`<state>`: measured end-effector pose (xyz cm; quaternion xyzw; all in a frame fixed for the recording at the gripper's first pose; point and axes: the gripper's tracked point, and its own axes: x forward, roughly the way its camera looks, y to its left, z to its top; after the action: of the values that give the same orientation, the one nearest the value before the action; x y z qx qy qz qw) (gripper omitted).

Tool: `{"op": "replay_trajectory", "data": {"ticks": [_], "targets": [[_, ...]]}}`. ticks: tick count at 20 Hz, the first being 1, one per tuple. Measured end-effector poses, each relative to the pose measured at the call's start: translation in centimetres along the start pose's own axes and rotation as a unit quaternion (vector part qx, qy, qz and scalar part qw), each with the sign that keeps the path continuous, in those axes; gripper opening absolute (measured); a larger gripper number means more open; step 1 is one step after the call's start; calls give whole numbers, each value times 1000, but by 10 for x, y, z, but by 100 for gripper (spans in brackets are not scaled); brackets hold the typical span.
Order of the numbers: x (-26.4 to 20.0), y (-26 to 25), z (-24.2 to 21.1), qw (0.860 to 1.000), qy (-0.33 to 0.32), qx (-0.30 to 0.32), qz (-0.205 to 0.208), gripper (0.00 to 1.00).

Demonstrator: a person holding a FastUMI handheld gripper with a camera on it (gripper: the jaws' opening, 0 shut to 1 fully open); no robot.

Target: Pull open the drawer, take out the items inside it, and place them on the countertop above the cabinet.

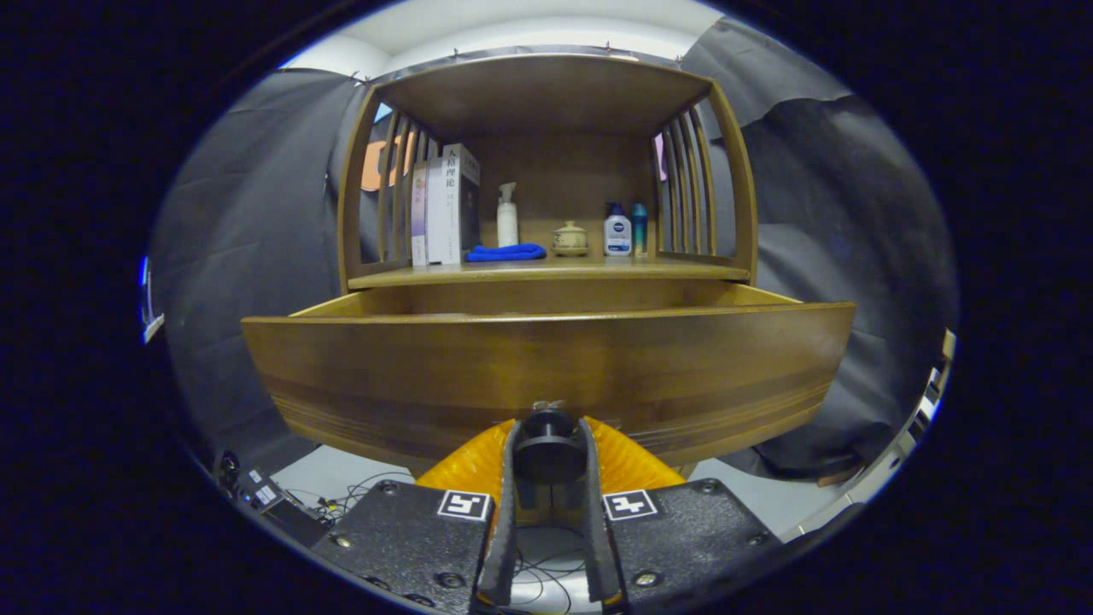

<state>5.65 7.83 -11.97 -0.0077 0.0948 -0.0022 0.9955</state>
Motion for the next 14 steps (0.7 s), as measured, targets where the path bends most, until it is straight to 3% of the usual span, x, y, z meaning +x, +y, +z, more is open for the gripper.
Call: {"op": "replay_trajectory", "data": {"ticks": [11,14], "targets": [[-7,-2,-11,1000,3,-6,5,35],[-9,-4,-3,1000,-11,-19,13,44]]}}
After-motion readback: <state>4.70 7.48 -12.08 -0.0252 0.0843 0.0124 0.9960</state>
